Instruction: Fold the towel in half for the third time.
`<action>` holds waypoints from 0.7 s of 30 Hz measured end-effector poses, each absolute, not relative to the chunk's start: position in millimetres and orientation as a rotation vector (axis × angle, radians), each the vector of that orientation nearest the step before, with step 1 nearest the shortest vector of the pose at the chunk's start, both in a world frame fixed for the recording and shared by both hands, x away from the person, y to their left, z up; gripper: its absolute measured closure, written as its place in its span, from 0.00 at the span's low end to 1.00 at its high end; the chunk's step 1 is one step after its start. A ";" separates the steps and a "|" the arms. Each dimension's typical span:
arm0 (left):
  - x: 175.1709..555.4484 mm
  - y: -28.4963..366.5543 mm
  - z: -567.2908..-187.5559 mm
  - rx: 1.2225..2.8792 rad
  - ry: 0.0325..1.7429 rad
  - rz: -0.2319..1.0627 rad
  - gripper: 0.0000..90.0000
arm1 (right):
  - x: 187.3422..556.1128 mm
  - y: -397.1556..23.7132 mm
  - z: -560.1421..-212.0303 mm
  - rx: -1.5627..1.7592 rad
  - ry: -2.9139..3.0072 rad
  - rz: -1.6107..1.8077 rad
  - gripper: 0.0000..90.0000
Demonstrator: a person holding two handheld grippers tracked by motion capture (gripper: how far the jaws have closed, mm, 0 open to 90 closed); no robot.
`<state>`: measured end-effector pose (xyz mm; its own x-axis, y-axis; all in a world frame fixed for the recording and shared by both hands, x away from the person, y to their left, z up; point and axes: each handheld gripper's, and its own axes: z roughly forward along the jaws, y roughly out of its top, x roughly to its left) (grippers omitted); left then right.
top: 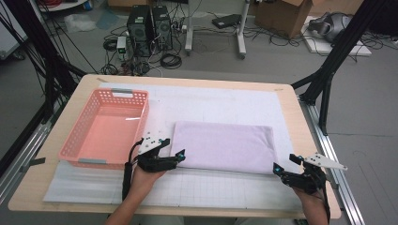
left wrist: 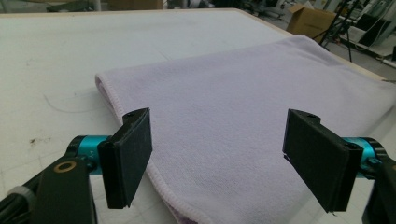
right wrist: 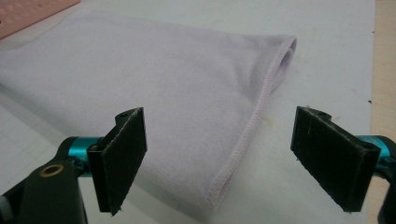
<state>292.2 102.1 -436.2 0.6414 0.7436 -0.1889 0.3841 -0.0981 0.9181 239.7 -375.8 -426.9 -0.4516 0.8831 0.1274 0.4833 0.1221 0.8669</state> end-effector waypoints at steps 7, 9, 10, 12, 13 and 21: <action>293.1 102.2 -443.6 1.757 0.968 0.359 0.30 | 242.3 -372.2 -427.4 1.321 2.003 1.272 0.19; 292.6 102.5 -444.8 1.767 0.990 0.352 0.31 | 244.6 -369.3 -427.9 1.308 2.019 1.270 0.19; 292.2 102.8 -445.3 1.771 0.994 0.356 0.32 | 245.5 -367.9 -428.3 1.308 2.027 1.272 0.19; 291.4 103.0 -446.3 1.787 1.002 0.359 0.34 | 247.0 -365.2 -429.1 1.302 2.040 1.272 0.19; 291.2 102.5 -447.0 1.788 1.013 0.360 0.35 | 247.5 -364.2 -429.0 1.299 2.045 1.274 0.19; 295.1 102.2 -450.6 1.815 1.075 0.341 0.43 | 247.8 -358.5 -427.9 1.291 2.063 1.282 0.19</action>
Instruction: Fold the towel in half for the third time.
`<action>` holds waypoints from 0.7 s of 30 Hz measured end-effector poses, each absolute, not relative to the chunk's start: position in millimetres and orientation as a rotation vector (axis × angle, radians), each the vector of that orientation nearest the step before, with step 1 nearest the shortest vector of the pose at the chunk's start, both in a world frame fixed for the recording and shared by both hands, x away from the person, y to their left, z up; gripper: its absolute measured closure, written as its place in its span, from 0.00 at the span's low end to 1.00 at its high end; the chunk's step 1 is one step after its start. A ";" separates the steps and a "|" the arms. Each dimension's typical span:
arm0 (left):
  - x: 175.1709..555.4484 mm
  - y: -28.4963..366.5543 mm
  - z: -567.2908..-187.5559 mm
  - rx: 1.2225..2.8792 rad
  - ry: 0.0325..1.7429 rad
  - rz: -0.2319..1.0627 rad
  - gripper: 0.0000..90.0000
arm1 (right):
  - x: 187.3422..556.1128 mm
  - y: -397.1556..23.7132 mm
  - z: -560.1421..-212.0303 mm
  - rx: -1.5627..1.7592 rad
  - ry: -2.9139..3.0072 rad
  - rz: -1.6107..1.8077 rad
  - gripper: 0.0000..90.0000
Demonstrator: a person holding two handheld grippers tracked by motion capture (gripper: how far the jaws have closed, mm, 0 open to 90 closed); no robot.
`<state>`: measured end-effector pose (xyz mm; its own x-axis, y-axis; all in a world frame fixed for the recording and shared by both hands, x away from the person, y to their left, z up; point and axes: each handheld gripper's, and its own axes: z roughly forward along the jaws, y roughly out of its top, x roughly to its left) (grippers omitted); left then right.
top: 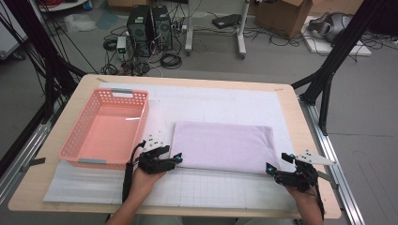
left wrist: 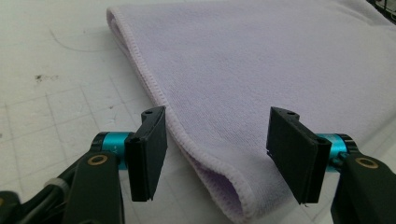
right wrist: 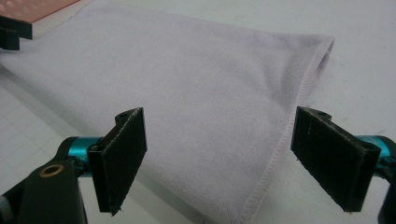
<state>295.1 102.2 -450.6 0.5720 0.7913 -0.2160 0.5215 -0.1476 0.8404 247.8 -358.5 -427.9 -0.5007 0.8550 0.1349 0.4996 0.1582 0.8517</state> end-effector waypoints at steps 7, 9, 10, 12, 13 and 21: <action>299.4 101.0 -452.0 1.842 1.131 0.330 0.46 | 252.2 -350.1 -426.2 1.263 2.086 1.295 0.19; 299.9 100.5 -452.3 1.851 1.129 0.326 0.48 | 254.9 -345.6 -426.0 1.251 2.098 1.298 0.19; 300.0 100.1 -452.2 1.857 1.126 0.323 0.49 | 256.1 -343.1 -425.8 1.249 2.103 1.297 0.19; 300.3 98.3 -452.5 1.875 1.115 0.317 0.54 | 259.0 -338.1 -425.9 1.240 2.119 1.297 0.19; 300.6 97.2 -452.6 1.888 1.115 0.319 0.56 | 260.2 -335.3 -425.6 1.237 2.121 1.303 0.19; 300.1 94.5 -452.7 1.900 1.131 0.326 0.63 | 271.0 -316.9 -422.4 1.217 2.134 1.331 0.19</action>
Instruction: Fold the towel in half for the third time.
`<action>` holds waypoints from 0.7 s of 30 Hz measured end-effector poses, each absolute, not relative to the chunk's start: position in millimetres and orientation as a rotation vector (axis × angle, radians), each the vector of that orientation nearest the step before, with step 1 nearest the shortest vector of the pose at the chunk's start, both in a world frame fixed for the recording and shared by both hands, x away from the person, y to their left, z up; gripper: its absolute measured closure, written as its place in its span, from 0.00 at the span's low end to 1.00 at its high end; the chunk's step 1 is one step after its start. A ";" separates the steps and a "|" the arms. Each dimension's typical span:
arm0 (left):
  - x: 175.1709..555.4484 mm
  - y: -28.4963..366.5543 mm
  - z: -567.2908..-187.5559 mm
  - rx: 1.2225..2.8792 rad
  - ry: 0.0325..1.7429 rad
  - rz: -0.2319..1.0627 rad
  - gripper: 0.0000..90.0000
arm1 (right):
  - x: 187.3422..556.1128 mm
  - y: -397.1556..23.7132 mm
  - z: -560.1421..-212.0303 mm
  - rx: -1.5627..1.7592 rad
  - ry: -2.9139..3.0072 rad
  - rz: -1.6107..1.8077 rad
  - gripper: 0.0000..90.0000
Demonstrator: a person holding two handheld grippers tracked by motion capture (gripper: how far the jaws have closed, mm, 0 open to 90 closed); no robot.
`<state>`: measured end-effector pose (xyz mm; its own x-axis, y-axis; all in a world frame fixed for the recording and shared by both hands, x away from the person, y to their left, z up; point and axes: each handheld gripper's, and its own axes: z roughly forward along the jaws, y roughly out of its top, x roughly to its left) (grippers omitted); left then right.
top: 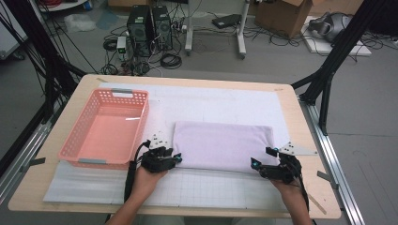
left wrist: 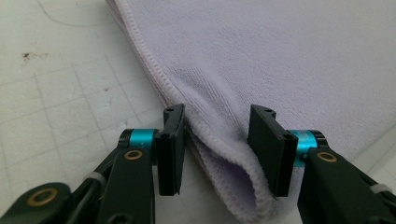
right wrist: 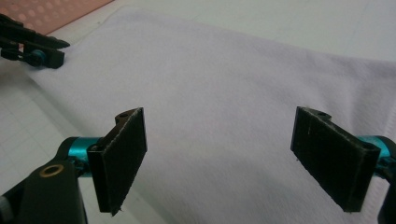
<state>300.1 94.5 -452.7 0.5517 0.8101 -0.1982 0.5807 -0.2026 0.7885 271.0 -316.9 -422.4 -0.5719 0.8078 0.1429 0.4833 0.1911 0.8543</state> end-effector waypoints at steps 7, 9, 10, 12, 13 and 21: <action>299.7 95.4 -452.8 1.891 1.143 0.330 0.69 | 293.2 -288.0 -416.0 1.173 2.174 1.359 0.20; 299.2 95.1 -452.8 1.892 1.137 0.330 0.72 | 302.2 -278.4 -413.6 1.156 2.192 1.367 0.22; 299.1 95.0 -452.8 1.893 1.137 0.329 0.72 | 306.8 -273.4 -412.1 1.140 2.208 1.356 0.22; 299.2 95.0 -453.0 1.890 1.140 0.325 0.74 | 315.9 -262.9 -407.8 1.124 2.235 1.342 0.22; 299.1 94.8 -452.9 1.890 1.140 0.324 0.74 | 320.3 -258.1 -405.5 1.108 2.248 1.336 0.22; 298.4 96.5 -453.9 1.863 1.161 0.266 0.83 | 355.0 -222.1 -396.9 1.050 2.342 1.312 0.32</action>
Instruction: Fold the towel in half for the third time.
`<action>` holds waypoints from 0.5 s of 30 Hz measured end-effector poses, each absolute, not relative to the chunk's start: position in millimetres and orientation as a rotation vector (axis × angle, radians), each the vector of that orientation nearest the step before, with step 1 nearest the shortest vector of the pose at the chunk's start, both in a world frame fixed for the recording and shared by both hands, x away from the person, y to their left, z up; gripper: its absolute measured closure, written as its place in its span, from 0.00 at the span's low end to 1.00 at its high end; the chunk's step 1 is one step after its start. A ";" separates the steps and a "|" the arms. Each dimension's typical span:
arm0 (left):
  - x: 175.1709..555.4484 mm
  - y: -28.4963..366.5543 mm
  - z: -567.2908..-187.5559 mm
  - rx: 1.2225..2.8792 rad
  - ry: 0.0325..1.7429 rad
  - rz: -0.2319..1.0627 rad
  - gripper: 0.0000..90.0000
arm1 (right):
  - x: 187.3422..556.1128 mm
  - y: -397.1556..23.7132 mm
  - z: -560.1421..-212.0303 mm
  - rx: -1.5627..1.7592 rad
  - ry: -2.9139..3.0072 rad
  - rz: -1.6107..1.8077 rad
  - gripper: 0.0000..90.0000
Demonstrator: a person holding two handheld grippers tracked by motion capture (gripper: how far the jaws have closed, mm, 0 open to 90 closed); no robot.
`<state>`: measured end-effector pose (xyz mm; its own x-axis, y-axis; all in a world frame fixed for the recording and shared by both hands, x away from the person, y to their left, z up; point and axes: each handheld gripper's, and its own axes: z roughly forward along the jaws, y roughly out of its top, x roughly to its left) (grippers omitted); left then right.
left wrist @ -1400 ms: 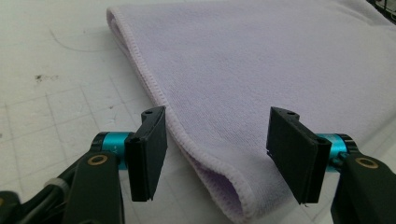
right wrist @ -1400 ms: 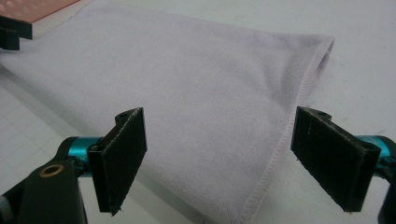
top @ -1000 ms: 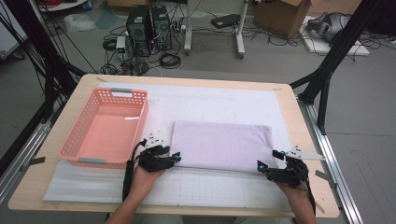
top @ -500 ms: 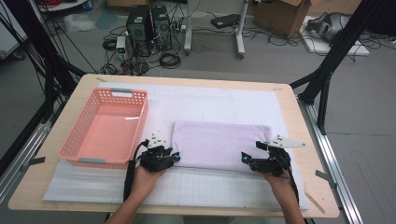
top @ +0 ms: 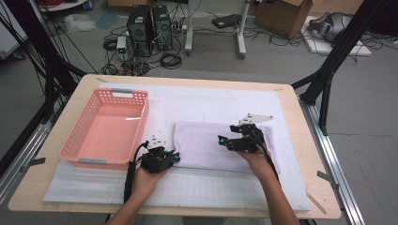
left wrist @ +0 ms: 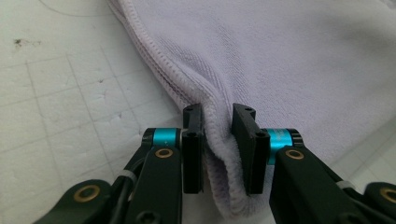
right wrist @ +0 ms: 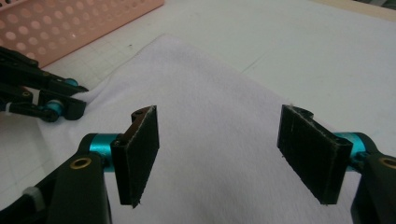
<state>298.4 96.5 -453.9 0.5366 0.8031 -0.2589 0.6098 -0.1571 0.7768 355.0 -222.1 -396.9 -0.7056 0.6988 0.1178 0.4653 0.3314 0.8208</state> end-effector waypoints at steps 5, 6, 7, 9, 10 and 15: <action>297.9 97.6 -454.0 1.847 1.171 0.249 0.87 | 374.0 -199.2 -396.0 1.026 2.409 1.263 0.36; 297.9 97.8 -454.1 1.847 1.171 0.248 0.87 | 377.1 -194.8 -395.8 1.021 2.419 1.262 0.37; 298.0 98.1 -454.0 1.847 1.170 0.244 0.87 | 380.7 -190.5 -396.1 1.016 2.429 1.255 0.38; 298.3 98.7 -454.2 1.843 1.168 0.238 0.87 | 388.2 -181.9 -397.1 1.013 2.449 1.236 0.39; 298.4 99.1 -454.3 1.841 1.169 0.231 0.88 | 391.6 -177.9 -397.8 1.016 2.455 1.232 0.39; 298.8 100.0 -454.6 1.834 1.172 0.223 0.87 | 406.5 -160.3 -401.9 1.014 2.489 1.212 0.39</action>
